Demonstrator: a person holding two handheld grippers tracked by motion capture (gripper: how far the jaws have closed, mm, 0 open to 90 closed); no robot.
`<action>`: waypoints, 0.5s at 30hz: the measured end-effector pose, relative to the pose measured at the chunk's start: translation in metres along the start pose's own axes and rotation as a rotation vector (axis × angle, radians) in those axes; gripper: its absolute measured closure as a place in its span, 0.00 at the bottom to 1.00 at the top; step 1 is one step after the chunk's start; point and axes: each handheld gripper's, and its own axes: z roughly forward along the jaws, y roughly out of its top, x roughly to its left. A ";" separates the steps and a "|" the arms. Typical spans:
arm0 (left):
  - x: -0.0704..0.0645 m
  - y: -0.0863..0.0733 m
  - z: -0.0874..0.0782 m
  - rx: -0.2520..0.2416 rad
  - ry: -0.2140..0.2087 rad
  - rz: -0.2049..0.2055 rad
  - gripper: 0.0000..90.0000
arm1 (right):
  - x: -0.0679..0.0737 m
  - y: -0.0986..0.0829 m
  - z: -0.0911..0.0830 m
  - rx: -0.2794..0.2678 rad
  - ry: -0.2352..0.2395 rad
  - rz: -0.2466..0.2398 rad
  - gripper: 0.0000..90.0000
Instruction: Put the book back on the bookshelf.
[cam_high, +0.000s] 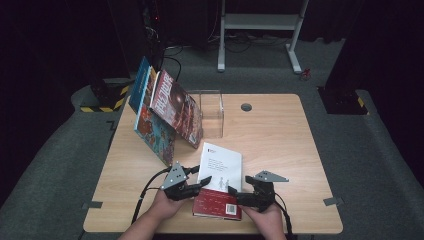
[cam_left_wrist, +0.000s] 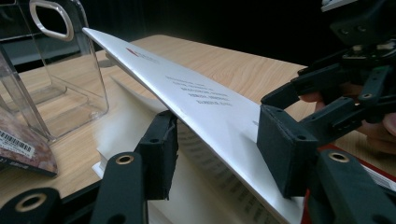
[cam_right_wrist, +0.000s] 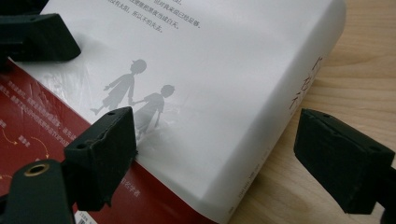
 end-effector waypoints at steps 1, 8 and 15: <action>0.000 0.000 0.000 -0.001 0.000 0.000 0.54 | -0.001 0.000 0.001 0.004 0.010 0.017 0.13; -0.003 0.001 -0.002 -0.011 0.006 0.015 0.54 | -0.001 0.003 0.003 0.004 0.027 0.040 0.11; -0.007 0.004 -0.004 -0.020 0.013 0.038 0.54 | -0.005 0.004 0.006 -0.005 0.076 0.085 0.09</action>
